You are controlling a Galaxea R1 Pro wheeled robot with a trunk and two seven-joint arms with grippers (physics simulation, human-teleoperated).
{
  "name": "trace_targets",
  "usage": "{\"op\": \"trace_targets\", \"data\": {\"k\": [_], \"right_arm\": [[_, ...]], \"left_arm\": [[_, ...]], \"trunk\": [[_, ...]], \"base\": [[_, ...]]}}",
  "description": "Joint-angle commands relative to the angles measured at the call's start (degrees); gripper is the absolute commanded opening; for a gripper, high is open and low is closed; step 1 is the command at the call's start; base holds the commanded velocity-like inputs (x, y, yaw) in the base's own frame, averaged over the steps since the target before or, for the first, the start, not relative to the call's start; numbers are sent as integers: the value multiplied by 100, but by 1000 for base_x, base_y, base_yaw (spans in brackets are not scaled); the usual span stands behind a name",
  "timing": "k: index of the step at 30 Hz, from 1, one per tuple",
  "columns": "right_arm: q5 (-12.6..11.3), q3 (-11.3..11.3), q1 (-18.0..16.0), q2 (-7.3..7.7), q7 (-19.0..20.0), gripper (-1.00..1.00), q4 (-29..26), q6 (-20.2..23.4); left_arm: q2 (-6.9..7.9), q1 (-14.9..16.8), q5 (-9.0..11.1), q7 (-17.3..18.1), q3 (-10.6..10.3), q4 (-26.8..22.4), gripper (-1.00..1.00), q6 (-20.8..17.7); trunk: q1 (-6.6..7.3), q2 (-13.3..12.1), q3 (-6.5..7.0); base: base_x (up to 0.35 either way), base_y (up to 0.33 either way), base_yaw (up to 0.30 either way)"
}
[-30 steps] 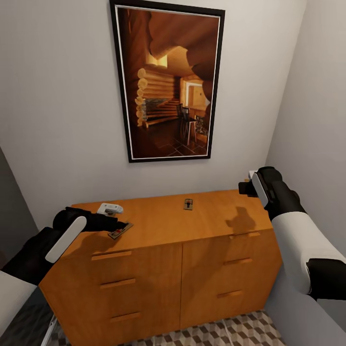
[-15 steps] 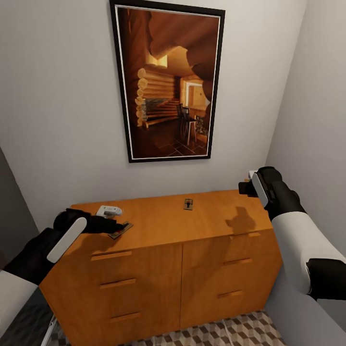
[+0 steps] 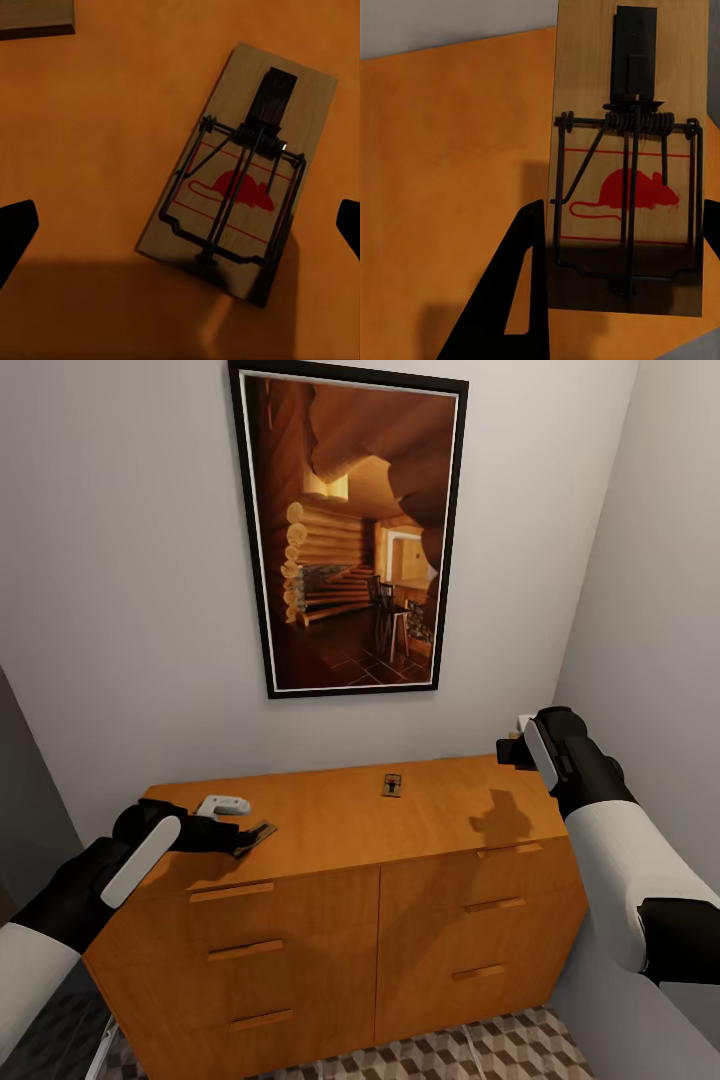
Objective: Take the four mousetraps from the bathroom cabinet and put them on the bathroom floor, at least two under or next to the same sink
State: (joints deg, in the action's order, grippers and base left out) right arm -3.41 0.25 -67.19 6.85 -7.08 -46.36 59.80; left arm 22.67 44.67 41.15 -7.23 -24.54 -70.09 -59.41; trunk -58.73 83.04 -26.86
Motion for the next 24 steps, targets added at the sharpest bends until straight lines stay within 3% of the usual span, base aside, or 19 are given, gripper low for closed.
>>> {"op": "trace_targets", "data": {"k": [1,24], "right_arm": [[-46,2,-4,1,-39,-100,-4,20],[-46,2,-4,2,-39,-100,-4,20]], "left_arm": [[5,7,60,-59,-15,3,100,-8],[-21,7,44,-60,-30,48,100,0]], "trunk": [[0,4,-7],[0,4,-7]], "base": [[0,0,0],[0,0,0]]}}
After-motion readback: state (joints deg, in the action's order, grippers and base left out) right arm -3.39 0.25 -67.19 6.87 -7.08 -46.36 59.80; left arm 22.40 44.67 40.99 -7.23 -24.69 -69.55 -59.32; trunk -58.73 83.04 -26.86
